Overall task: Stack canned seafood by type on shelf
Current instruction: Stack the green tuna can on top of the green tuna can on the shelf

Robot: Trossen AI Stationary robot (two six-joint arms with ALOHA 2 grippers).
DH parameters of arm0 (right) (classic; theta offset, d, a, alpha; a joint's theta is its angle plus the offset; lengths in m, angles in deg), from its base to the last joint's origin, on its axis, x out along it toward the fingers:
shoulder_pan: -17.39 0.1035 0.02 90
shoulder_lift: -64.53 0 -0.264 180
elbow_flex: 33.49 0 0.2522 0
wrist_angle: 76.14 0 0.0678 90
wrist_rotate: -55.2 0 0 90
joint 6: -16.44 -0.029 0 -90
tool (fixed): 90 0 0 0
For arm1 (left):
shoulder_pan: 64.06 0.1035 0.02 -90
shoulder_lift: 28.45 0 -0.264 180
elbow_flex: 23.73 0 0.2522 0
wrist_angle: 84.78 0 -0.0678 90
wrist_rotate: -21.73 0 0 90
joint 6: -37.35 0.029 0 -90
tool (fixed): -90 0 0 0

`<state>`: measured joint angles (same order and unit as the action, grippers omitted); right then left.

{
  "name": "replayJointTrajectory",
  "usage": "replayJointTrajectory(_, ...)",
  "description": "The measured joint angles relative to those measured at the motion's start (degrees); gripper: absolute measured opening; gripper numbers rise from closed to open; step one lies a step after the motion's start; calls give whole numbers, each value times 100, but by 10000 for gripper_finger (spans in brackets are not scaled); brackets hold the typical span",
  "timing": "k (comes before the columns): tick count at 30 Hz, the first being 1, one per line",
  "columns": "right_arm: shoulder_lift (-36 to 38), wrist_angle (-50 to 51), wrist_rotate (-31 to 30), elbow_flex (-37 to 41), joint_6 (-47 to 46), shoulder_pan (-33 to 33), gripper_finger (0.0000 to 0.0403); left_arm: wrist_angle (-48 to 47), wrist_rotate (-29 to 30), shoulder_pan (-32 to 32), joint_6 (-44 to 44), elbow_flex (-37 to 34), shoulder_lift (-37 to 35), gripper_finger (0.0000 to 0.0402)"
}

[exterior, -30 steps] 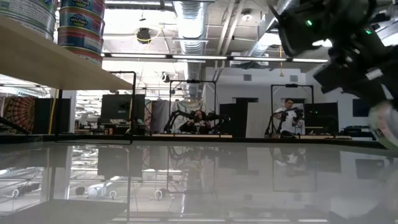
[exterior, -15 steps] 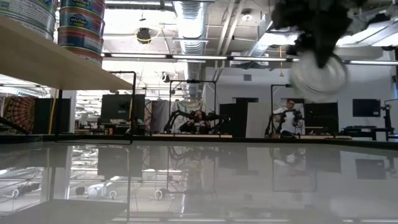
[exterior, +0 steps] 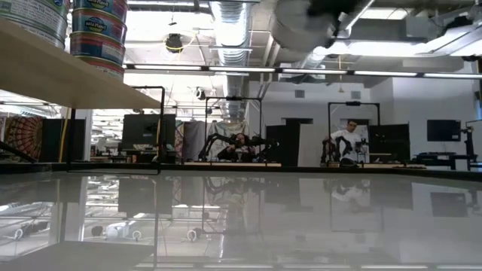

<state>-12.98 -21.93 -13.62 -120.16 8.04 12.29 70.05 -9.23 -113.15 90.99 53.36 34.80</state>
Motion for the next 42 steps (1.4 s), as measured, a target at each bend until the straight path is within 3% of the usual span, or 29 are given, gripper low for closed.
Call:
replayJointTrajectory(8, 0, -2096, 1176, 0, -1019, -362, 166, 1161, 1008, -132, 2580, 170, 934, 332)
replayJointTrajectory(17, -143, -3683, 1643, -14, -1811, -223, 167, 1184, 809, 78, 3538, 681, 1379, 332)
replayJointTrajectory(30, -985, -4265, 1867, -337, -2671, -14, 167, 1238, -37, 991, 5310, 749, 1350, 332)
replayJointTrajectory(36, -1417, -4098, 2357, -936, -2739, 1, 167, 1182, -46, 1131, 5375, 749, 1344, 332)
replayJointTrajectory(42, -1478, -3815, 2391, -1284, -2732, 14, 167, 1155, -81, 1106, 5239, 749, 1339, 332)
